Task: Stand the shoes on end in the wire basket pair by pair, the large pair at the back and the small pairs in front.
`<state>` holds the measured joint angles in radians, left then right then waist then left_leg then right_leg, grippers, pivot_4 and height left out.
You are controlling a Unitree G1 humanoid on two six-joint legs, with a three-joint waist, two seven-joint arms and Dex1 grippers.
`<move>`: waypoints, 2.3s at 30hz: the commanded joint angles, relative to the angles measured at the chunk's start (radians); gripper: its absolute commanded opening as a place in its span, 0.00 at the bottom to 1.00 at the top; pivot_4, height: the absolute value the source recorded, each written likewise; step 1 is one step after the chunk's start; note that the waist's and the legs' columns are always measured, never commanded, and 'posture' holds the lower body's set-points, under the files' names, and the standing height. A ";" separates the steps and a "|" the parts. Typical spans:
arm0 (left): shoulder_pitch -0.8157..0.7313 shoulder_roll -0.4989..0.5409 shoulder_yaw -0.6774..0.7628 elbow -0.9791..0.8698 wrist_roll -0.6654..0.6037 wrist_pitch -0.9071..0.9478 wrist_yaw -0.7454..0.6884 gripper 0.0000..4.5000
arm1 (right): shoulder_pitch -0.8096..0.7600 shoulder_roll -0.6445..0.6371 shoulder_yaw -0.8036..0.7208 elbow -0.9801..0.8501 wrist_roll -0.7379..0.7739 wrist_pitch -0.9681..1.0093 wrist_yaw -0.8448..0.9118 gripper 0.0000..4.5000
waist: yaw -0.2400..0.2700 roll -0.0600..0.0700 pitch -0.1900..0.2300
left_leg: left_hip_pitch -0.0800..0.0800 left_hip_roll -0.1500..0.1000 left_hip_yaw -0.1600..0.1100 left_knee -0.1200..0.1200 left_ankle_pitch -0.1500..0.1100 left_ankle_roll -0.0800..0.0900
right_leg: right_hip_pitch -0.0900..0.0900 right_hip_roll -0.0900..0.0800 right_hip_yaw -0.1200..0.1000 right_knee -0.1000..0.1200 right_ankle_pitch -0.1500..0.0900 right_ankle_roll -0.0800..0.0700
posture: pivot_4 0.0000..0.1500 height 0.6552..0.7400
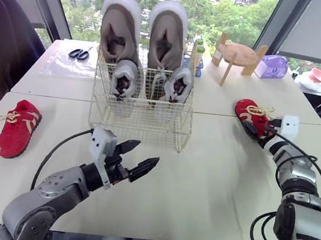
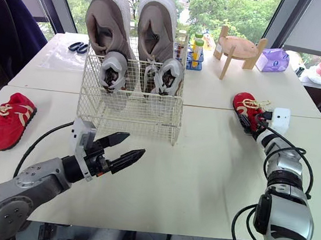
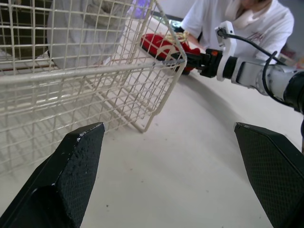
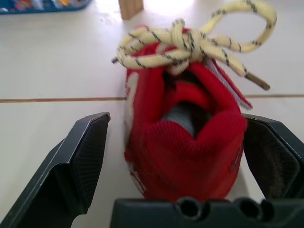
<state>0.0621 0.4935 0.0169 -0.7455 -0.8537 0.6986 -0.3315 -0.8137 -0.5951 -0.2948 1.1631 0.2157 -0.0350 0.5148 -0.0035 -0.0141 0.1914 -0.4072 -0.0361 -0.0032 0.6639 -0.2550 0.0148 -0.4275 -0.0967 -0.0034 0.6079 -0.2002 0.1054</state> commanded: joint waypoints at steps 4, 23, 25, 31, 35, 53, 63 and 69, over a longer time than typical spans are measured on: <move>-0.034 0.076 0.118 -0.068 -0.030 0.106 0.135 1.00 | -0.021 0.008 -0.001 0.039 -0.022 -0.058 -0.018 0.42 | -0.009 0.000 0.000 | 0.000 0.000 -0.001 0.000 0.000 0.000 | 0.000 0.000 0.000 0.000 0.000 0.000 | 1.00 1.00; -0.828 0.258 0.447 0.527 -0.992 0.020 0.248 1.00 | -0.527 -0.085 0.141 -0.889 0.309 0.298 0.526 0.30 | -0.008 -0.007 0.002 | 0.000 0.002 -0.006 -0.008 -0.002 -0.002 | -0.005 0.003 -0.003 0.005 0.000 0.008 | 1.00 1.00; -0.863 0.261 0.436 0.554 -0.995 0.033 0.241 1.00 | -0.519 -0.091 0.171 -0.961 0.312 0.321 0.557 0.30 | -0.008 -0.007 0.002 | -0.001 0.001 -0.006 -0.006 -0.002 -0.003 | -0.003 0.002 -0.003 0.003 0.000 0.008 | 1.00 1.00; -0.921 0.293 0.404 0.584 -1.042 0.129 0.161 1.00 | -0.509 -0.061 0.238 -1.068 0.293 0.304 0.601 0.30 | -0.007 -0.007 0.004 | -0.002 -0.002 -0.004 0.000 -0.002 -0.002 | -0.003 -0.001 -0.001 0.003 0.000 0.008 | 1.00 1.00; -0.926 0.308 0.399 0.601 -1.043 0.155 0.140 1.00 | -0.490 -0.047 0.255 -1.069 0.270 0.269 0.610 0.30 | -0.009 -0.007 0.004 | -0.002 -0.001 -0.004 -0.001 -0.002 -0.003 | -0.004 0.000 -0.001 0.004 0.000 0.008 | 1.00 1.00; -1.021 0.273 0.338 0.709 -0.943 0.232 0.070 0.05 | -0.430 -0.022 0.288 -1.127 0.214 0.251 0.601 0.30 | -0.007 -0.007 0.004 | -0.002 -0.001 -0.003 -0.001 -0.001 -0.003 | -0.005 0.000 -0.001 0.005 0.000 0.008 | 1.00 1.00; -0.882 -0.015 0.450 0.459 -0.944 -0.067 0.266 0.05 | -0.221 0.284 -0.120 -1.210 0.793 0.690 -0.017 0.99 | -0.007 -0.007 0.003 | -0.002 -0.001 -0.004 -0.003 -0.001 -0.005 | -0.005 -0.006 0.000 0.004 0.001 0.007 | 1.00 1.00; -0.884 -0.181 0.366 0.437 -0.810 -0.164 0.231 0.05 | -0.160 0.595 -0.128 -1.325 1.121 0.701 -0.343 0.99 | -0.009 -0.006 0.004 | -0.003 -0.001 -0.002 -0.006 0.000 -0.006 | -0.010 -0.002 0.001 0.005 0.001 0.007 | 1.00 1.00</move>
<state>-0.8054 0.3136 0.3819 -0.2917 -1.6867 0.5625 -0.0749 -0.9516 -0.0137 -0.4256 -0.0864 1.2582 0.6784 0.2243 -0.0127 -0.0197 0.1950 -0.4108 -0.0373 -0.0055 0.6576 -0.2548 0.0091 -0.4379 -0.0978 -0.0029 0.6131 -0.1990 0.1121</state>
